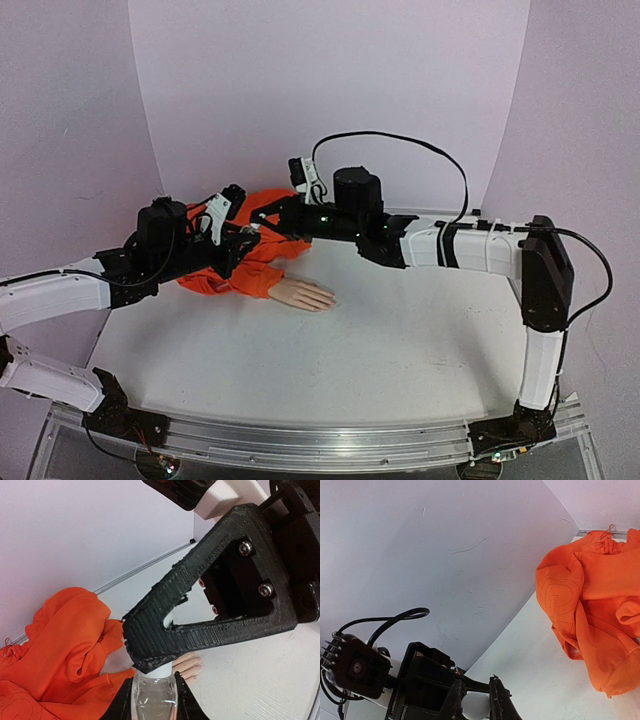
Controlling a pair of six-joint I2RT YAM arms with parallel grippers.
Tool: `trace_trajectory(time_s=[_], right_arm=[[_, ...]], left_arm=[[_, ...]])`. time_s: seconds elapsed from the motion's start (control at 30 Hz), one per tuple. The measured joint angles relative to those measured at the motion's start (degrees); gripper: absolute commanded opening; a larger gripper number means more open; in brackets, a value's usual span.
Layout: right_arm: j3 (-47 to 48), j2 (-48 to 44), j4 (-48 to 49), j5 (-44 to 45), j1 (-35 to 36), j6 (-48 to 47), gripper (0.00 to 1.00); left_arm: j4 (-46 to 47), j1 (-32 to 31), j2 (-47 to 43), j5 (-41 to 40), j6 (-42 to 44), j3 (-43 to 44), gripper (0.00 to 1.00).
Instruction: Paint the nails
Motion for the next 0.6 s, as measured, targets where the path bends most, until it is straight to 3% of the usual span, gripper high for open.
trace_trajectory(time_s=[0.13,0.2,0.43,0.6], right_arm=[[-2.54,-0.24,3.80,-2.23,-0.33,-1.46,0.00],[-4.44,-0.92,5.97,-5.16,-0.72,-4.07,0.00],[-9.51,-5.95,13.66,-29.83,-2.71,-15.28,0.00],[-10.56,-9.88,17.03,-36.79,-1.20,-20.00,0.00]], left_arm=[[-0.74,0.55,-0.09,3.82,-2.36,0.00,0.00],[-1.29,2.45,-0.31,9.94,-4.26,0.00,0.00],[-1.03,8.81,1.11,50.80,-13.81,3.50,0.00],[3.13,7.96,3.06,66.71,-19.06,6.97,0.00]])
